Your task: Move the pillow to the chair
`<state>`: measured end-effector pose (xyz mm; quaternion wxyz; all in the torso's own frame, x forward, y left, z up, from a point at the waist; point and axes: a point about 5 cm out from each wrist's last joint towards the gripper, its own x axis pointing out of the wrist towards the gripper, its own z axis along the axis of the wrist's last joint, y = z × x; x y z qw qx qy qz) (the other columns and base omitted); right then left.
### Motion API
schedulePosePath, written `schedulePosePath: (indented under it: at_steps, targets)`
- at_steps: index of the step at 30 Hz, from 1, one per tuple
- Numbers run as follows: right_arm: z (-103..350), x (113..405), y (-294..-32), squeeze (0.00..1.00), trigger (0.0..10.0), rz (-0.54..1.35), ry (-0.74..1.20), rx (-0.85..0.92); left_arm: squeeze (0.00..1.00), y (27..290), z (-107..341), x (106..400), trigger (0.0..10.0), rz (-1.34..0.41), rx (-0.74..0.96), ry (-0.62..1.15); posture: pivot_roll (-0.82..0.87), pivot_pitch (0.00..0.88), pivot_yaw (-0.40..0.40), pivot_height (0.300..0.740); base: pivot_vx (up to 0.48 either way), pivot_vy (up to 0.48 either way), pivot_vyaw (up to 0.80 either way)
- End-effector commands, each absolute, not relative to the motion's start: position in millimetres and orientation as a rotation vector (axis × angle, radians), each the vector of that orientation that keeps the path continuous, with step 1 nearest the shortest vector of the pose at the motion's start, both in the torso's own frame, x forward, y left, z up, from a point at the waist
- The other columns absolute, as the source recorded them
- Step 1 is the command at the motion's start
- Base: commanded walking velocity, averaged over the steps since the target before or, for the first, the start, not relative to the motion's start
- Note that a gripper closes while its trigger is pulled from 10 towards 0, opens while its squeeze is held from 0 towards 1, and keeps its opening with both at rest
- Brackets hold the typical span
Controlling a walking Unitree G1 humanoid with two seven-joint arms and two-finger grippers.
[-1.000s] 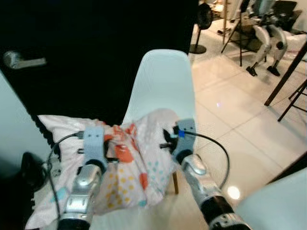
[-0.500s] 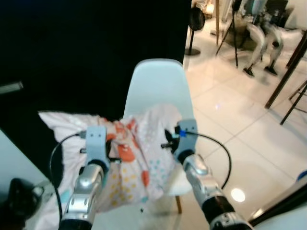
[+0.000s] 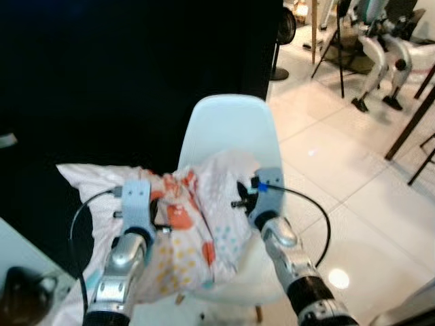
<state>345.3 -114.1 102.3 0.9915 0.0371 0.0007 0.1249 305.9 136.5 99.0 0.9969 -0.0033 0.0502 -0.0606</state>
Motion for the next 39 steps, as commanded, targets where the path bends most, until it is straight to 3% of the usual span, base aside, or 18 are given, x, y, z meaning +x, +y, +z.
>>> schedulePosePath:
  at_steps: [1,11,21,39]
  targets:
    - [110.3,346.8,-107.7,0.0,10.0,0.254,-0.042,0.089,0.0,136.9,97.6,308.9,10.0,-0.151,0.017,0.122,0.07,0.104,0.018,0.74,0.0,0.0,0.0]
    - [106.1,343.6,-119.3,0.0,10.0,0.216,-0.038,0.083,0.0,137.1,100.4,313.7,10.0,-0.16,0.03,0.108,0.05,0.103,0.019,0.74,0.0,0.0,0.0]
    - [99.3,340.4,-114.4,0.0,10.0,0.243,-0.007,0.069,0.0,136.3,98.1,310.6,10.0,-0.132,0.007,0.111,0.06,0.096,0.009,0.74,0.0,0.0,0.0]
    - [99.3,339.8,-111.2,0.0,10.0,0.255,-0.009,0.083,0.0,135.7,92.8,307.5,10.0,-0.163,0.038,0.132,0.06,0.1,0.006,0.661,0.0,0.0,0.0]
